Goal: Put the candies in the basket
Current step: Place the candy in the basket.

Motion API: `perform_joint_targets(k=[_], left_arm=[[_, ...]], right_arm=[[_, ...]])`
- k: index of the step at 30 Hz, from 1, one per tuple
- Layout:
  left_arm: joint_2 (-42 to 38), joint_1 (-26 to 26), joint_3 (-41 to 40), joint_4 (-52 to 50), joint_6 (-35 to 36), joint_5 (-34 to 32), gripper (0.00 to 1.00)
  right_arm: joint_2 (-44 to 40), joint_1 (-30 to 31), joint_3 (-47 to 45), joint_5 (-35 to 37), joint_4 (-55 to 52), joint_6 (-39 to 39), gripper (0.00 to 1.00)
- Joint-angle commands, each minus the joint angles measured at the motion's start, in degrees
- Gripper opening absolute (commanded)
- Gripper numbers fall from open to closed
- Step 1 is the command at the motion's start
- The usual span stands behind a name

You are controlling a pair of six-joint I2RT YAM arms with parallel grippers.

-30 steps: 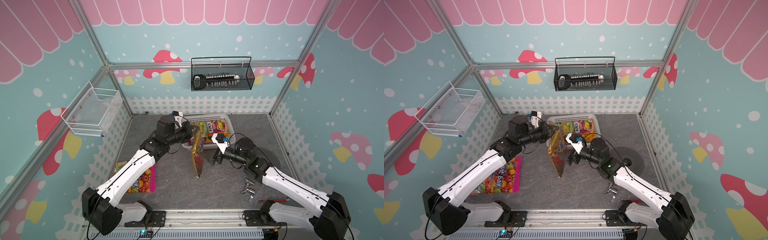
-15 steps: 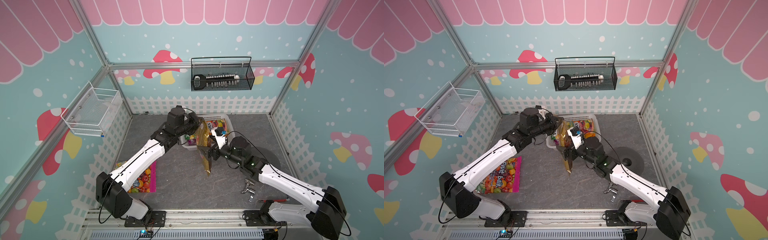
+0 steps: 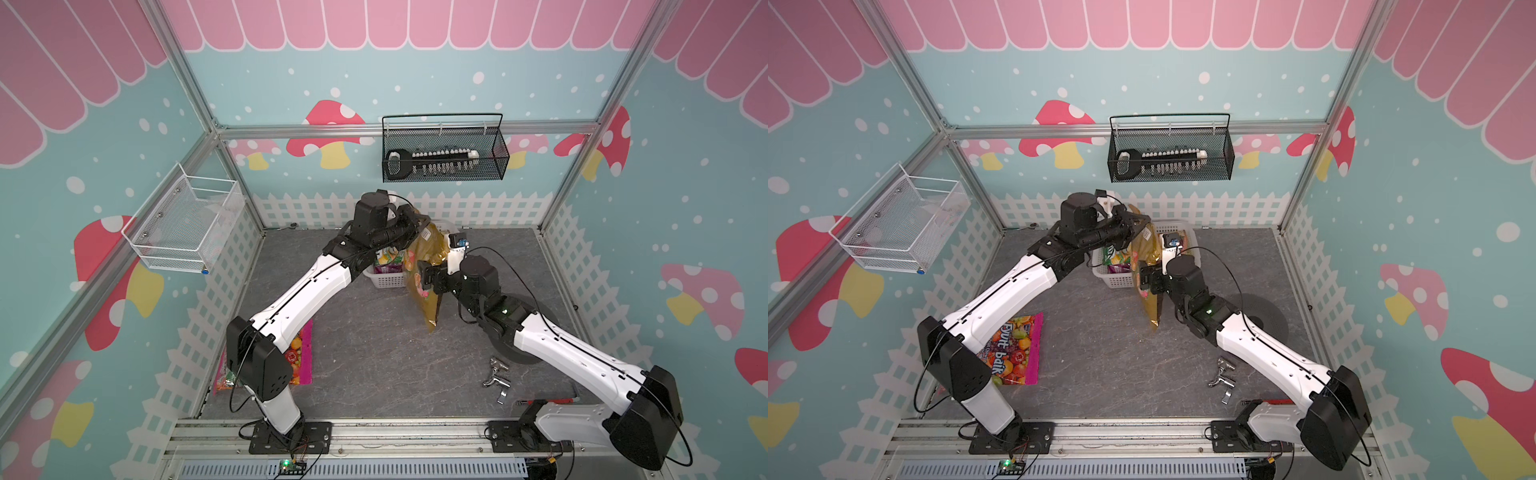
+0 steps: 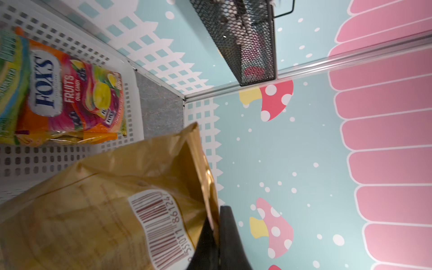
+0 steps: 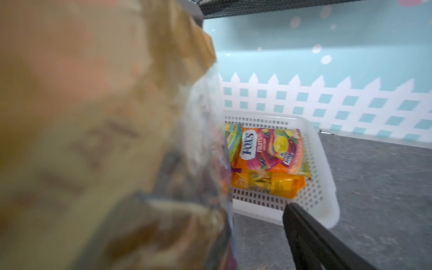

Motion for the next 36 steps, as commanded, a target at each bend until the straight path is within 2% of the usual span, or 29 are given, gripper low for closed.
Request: perform_joint_targets(k=[1, 5, 14, 23, 29, 36], left_arm=[[-0.2, -0.5, 7.2, 10.0, 1.3, 8.9, 0.00], [1.9, -0.4, 9.6, 9.3, 0.3, 10.8, 0.00], [1.0, -0.6, 9.0, 9.1, 0.2, 11.4, 0.00], [2.1, -2.9, 11.4, 8.9, 4.2, 11.1, 0.00], [5.8, -3.2, 15.0, 8.9, 4.7, 13.3, 0.00], [10.0, -3.0, 18.9, 8.7, 5.6, 12.6, 0.00]], right_arm=[[1.5, -2.3, 2.3, 4.0, -1.7, -1.5, 0.99], [1.4, -3.6, 2.0, 2.3, -1.6, -1.8, 0.99], [-1.2, -4.0, -1.5, -1.7, -1.1, -1.2, 0.99], [-3.9, -4.3, -6.6, 0.1, 2.3, -4.7, 0.99], [-0.9, -5.1, -6.7, 0.6, 5.3, -6.4, 0.99], [7.4, -8.6, -5.5, 6.7, 9.2, -9.4, 0.99]])
